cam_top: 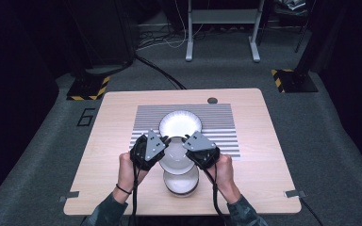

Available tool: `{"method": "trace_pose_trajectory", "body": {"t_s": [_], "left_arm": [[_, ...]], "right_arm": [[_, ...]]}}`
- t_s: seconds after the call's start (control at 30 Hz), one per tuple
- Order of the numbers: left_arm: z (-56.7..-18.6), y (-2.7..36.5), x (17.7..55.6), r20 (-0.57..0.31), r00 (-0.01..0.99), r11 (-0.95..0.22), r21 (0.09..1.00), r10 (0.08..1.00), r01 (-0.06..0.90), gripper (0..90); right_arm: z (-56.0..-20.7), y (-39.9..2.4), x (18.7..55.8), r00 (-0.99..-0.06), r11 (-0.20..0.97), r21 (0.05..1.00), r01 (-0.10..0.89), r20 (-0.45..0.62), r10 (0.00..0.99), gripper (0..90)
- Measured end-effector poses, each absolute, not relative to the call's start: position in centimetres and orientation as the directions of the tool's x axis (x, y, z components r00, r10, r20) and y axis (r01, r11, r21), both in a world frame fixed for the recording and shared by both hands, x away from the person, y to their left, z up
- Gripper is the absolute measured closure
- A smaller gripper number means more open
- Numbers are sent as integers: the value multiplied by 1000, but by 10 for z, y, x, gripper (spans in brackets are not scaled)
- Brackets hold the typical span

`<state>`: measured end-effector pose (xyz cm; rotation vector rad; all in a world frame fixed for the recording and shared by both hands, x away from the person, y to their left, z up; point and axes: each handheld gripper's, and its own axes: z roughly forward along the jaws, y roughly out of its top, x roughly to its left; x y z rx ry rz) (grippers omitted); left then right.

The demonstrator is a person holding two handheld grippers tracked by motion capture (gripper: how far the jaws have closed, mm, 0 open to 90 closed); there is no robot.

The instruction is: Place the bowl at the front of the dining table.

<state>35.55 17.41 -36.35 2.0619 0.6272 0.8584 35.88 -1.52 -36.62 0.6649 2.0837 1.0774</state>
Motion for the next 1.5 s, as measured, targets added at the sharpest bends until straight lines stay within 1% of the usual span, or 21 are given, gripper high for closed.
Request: {"method": "trace_pose_trajectory", "body": {"t_s": [0.6,1.33,1.5], "left_arm": [[-348,178,359,365,631,-549,828,685,117,826],[-345,181,395,348,631,-543,828,694,140,821],[-348,181,407,332,627,-536,828,704,163,820]], "right_arm": [[-350,-11,363,-628,531,841,98,-362,689,808],[-347,-6,396,-617,521,844,124,-346,707,808],[-350,-3,408,-617,527,839,137,-344,708,807]]}}
